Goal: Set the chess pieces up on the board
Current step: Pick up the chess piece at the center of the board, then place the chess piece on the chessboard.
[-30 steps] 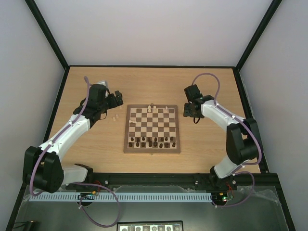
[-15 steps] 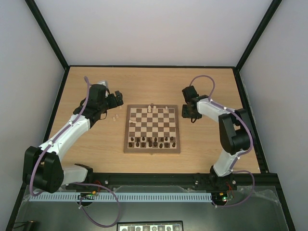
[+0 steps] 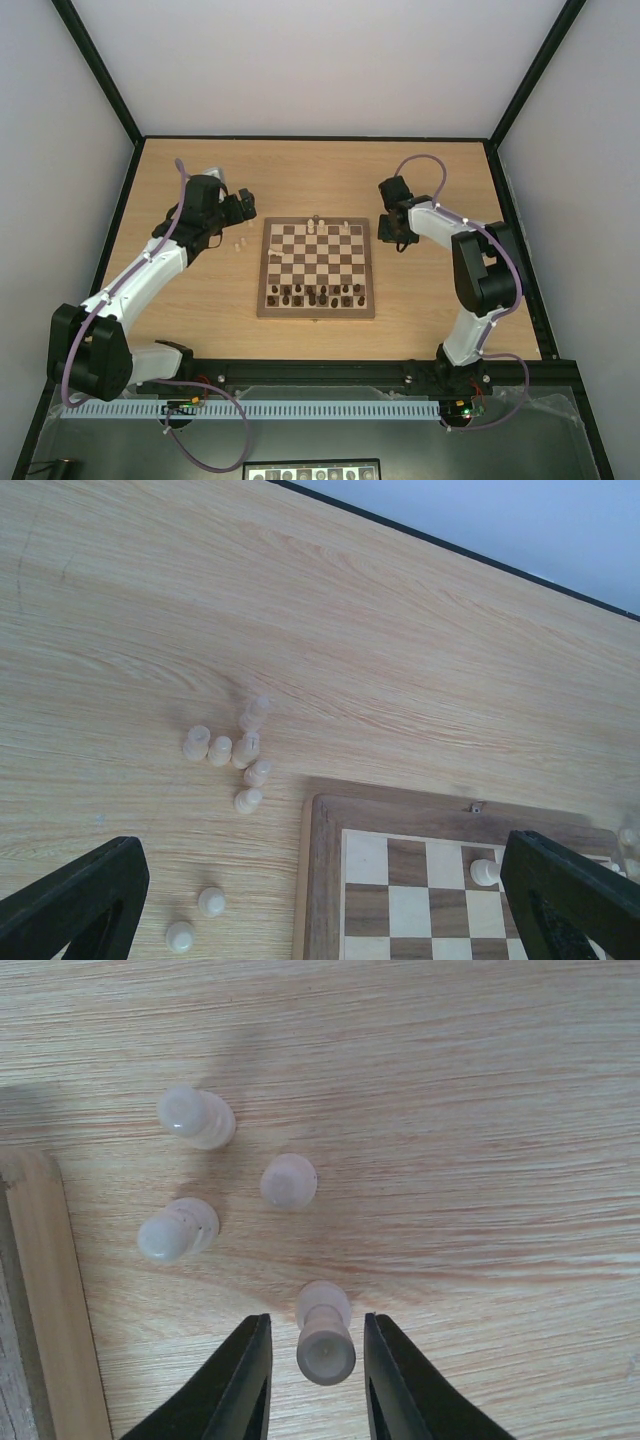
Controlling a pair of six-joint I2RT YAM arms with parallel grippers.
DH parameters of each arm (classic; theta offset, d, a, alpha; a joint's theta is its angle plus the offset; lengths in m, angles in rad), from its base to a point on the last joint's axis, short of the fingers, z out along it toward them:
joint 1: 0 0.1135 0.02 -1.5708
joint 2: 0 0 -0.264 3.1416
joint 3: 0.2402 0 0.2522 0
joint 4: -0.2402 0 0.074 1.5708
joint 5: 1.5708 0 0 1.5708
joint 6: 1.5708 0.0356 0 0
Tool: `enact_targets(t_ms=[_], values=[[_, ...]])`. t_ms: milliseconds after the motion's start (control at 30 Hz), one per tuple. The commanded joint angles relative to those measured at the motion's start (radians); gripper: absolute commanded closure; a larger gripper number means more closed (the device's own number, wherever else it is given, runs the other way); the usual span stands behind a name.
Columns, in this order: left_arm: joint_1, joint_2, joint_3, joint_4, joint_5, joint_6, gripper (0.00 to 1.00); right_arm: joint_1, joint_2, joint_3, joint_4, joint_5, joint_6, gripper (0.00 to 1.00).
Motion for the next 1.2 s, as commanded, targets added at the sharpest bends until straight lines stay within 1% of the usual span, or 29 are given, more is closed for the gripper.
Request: enact_targets(t_ms=[0, 333, 467, 600, 733, 933, 1167], values=[[-0.002, 0.001, -0.003, 0.020, 0.001, 0.001, 0.01, -0.006, 0.013, 0.024, -0.008, 0.014, 0.006, 0.75], [-0.001, -0.002, -0.003, 0.018, 0.002, 0.002, 0.00, -0.006, 0.014, 0.024, -0.010, 0.014, 0.005, 0.90], [-0.001, -0.007, -0.003, 0.016, 0.001, 0.002, 0.01, -0.006, -0.015, 0.021, -0.021, 0.007, 0.005, 0.93], [-0.002, -0.011, -0.003, 0.011, 0.000, 0.003, 0.01, -0.002, -0.082, 0.040, -0.050, -0.025, 0.007, 0.94], [-0.002, -0.019, -0.003, 0.007, -0.005, 0.003, 0.01, 0.026, -0.110, 0.102, -0.094, -0.044, 0.003, 0.94], [-0.002, -0.015, -0.003, 0.008, -0.005, -0.001, 0.01, 0.084, -0.074, 0.171, -0.116, -0.070, 0.000, 0.94], [-0.001, -0.013, 0.000, 0.006, -0.009, -0.001, 0.00, 0.144, 0.019, 0.249, -0.132, -0.076, 0.001, 0.94]])
